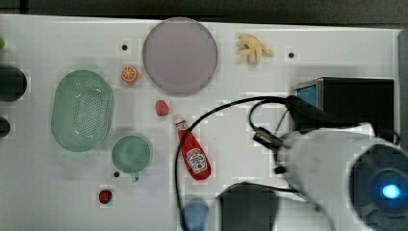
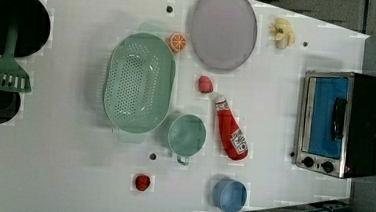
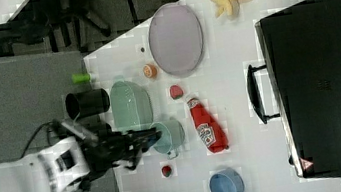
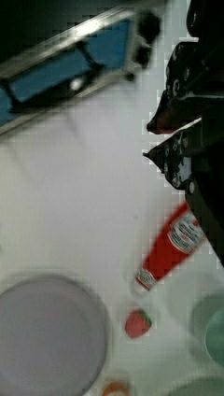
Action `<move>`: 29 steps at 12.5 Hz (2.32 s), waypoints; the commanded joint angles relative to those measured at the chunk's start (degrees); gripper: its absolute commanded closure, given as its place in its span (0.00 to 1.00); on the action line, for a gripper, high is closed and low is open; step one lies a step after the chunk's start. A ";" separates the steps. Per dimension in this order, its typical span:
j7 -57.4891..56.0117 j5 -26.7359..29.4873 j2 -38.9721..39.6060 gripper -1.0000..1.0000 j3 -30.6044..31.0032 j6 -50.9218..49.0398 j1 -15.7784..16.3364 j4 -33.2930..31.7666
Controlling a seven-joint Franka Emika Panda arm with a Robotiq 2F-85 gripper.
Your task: Flap open oven.
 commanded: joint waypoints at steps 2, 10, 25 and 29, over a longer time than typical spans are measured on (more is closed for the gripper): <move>-27.94 -0.27 5.17 0.82 -7.00 5.79 -2.08 -1.04; -35.56 -0.27 19.59 0.82 -12.37 21.97 -2.38 -3.07; -27.81 -7.46 25.11 0.82 -9.85 32.75 1.24 -9.85; -12.24 -18.56 25.36 0.82 -6.06 32.75 3.17 -11.99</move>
